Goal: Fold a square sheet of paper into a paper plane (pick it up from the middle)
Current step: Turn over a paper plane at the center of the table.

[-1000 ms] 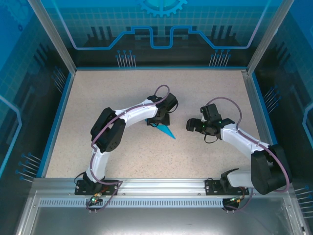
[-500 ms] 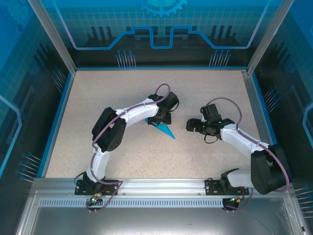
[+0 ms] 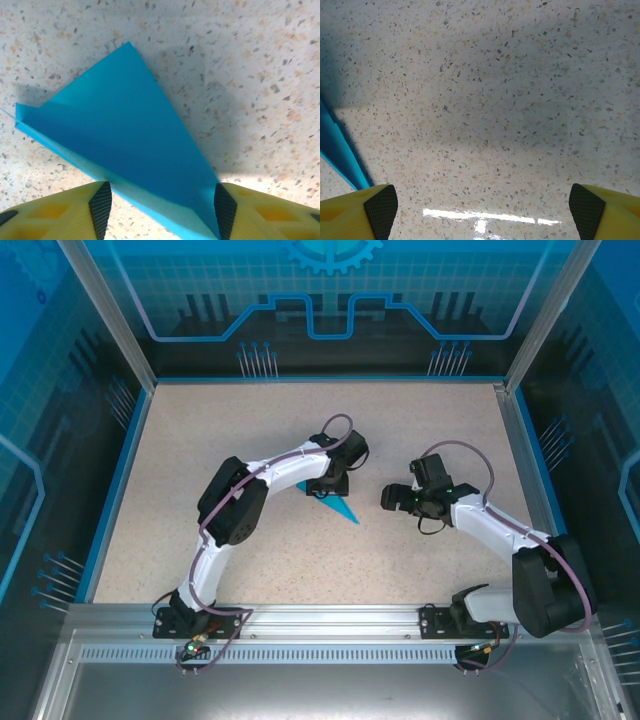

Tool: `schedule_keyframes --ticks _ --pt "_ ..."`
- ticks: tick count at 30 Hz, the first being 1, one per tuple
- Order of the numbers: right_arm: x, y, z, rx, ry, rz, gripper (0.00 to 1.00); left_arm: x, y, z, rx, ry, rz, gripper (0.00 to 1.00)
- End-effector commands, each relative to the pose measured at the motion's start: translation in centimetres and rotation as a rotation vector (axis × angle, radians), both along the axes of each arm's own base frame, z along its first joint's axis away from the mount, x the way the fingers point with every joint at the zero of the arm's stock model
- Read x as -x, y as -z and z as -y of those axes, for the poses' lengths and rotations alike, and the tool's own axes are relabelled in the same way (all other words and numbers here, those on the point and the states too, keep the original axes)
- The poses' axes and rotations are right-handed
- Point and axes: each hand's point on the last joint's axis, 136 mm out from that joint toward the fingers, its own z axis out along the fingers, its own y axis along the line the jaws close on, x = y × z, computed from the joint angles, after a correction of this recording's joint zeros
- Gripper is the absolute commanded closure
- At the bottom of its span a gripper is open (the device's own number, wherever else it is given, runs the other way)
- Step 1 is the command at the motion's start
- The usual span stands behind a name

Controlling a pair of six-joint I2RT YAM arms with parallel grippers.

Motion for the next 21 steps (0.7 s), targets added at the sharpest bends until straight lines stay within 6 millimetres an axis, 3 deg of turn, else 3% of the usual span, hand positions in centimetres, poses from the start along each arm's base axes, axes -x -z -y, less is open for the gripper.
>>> schedule_keyframes --ticks 1,21 --pt "-0.02 0.31 0.54 0.003 0.015 -0.012 0.07 0.34 -2.20 -0.33 0.010 -0.018 0.042 0.43" --pt "-0.03 0.60 0.45 0.005 0.015 -0.029 0.08 1.26 -2.76 -0.58 0.070 -0.058 0.057 0.77"
